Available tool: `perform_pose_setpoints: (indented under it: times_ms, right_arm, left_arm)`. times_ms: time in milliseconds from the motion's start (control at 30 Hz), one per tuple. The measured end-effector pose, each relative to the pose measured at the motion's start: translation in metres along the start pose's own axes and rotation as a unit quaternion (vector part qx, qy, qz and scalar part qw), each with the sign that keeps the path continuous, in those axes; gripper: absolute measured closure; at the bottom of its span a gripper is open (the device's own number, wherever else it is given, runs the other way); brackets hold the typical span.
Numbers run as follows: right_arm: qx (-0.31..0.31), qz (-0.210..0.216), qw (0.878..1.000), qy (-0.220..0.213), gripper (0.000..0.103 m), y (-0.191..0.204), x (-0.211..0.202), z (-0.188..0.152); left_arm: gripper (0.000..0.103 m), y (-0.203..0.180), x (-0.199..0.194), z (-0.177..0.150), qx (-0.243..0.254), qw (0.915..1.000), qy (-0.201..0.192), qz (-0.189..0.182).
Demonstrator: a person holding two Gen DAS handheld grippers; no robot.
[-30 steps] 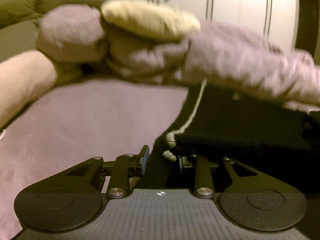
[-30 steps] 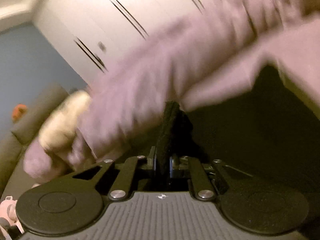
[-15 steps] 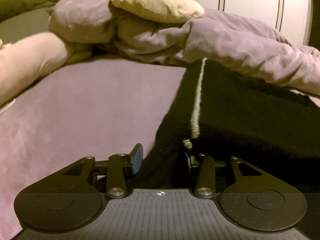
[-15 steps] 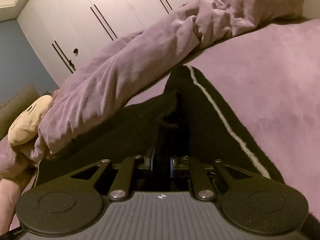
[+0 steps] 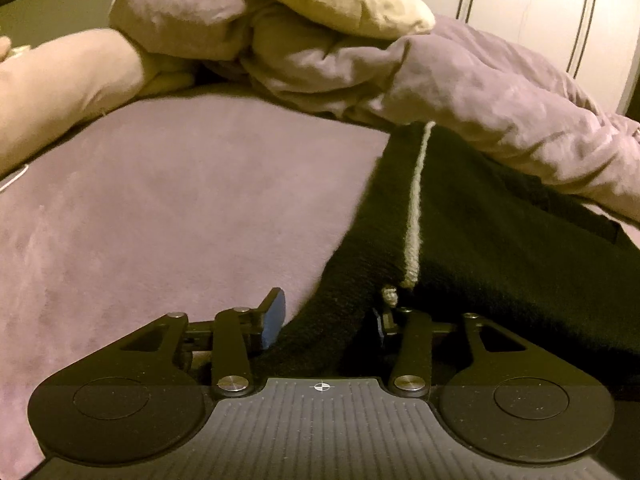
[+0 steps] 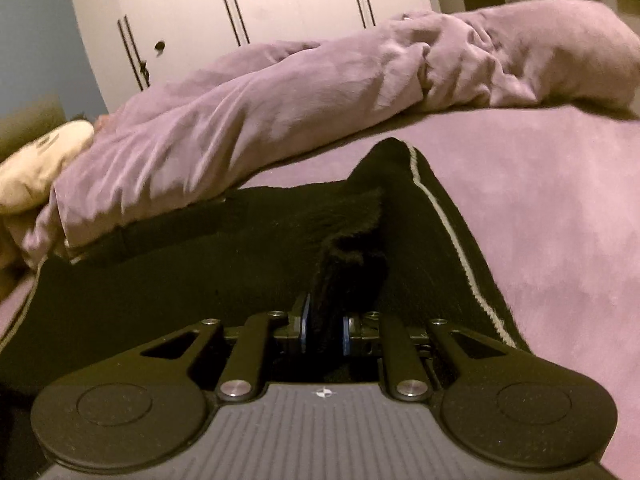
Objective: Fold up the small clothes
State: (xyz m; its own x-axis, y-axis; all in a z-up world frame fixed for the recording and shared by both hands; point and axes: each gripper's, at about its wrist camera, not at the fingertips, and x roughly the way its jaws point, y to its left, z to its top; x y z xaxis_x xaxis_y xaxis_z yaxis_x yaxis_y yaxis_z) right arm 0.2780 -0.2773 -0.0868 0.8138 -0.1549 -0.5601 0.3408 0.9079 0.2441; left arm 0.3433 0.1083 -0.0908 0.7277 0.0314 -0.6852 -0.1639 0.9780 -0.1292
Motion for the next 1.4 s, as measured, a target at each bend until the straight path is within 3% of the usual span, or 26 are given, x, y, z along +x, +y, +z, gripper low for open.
perform_pose_setpoints:
  times_ms: [300, 367, 567, 633, 833, 933, 1000, 1100, 1267, 1300, 1333, 1400]
  right_arm:
    - [-0.057, -0.062, 0.996, -0.023, 0.091, 0.004, -0.009, 0.005]
    - [-0.113, -0.084, 0.99, -0.021, 0.091, 0.01, 0.0, -0.004]
    - [-0.168, -0.105, 0.98, 0.011, 0.089, 0.021, 0.01, 0.003]
    - [-0.17, -0.102, 0.98, 0.016, 0.084, 0.02, 0.004, 0.007]
    - [-0.14, -0.064, 0.988, -0.004, 0.08, 0.014, -0.07, -0.007]
    - [-0.124, -0.047, 0.991, -0.004, 0.076, 0.0, -0.128, -0.036]
    - [-0.096, -0.045, 0.994, 0.006, 0.072, -0.016, -0.167, -0.059]
    - [-0.042, -0.062, 0.997, 0.024, 0.064, -0.044, -0.219, -0.097]
    - [0.011, -0.107, 0.991, 0.073, 0.061, -0.079, -0.267, -0.145]
    - [0.014, -0.11, 0.991, 0.074, 0.053, -0.084, -0.274, -0.148]
    - [0.02, -0.106, 0.991, 0.076, 0.043, -0.089, -0.279, -0.151]
    - [0.049, -0.076, 0.992, 0.091, 0.042, -0.103, -0.282, -0.154]
  left_arm:
    - [0.066, -0.001, 0.003, -0.002, 0.012, 0.9999, 0.002, 0.006]
    - [0.066, -0.001, 0.004, -0.001, 0.016, 0.9998, 0.008, 0.004]
    - [0.053, 0.007, -0.014, -0.006, 0.043, 0.9987, 0.022, -0.015]
    - [0.05, 0.012, -0.027, -0.013, 0.061, 0.9977, 0.025, -0.011]
    - [0.036, 0.039, -0.075, -0.052, 0.11, 0.9935, 0.027, 0.01]
    - [0.033, 0.064, -0.099, -0.071, 0.092, 0.9951, 0.034, 0.012]
    - [0.022, 0.08, -0.114, -0.08, 0.076, 0.996, 0.044, 0.016]
    - [0.02, 0.108, -0.131, -0.095, 0.022, 0.9968, 0.071, -0.028]
    - [0.019, 0.116, -0.155, -0.105, 0.045, 0.9935, 0.097, -0.04]
    - [0.019, 0.12, -0.157, -0.106, 0.041, 0.9926, 0.105, -0.046]
    - [0.019, 0.126, -0.156, -0.107, 0.031, 0.9914, 0.116, -0.051]
    - [0.019, 0.142, -0.154, -0.109, -0.009, 0.9885, 0.137, -0.062]
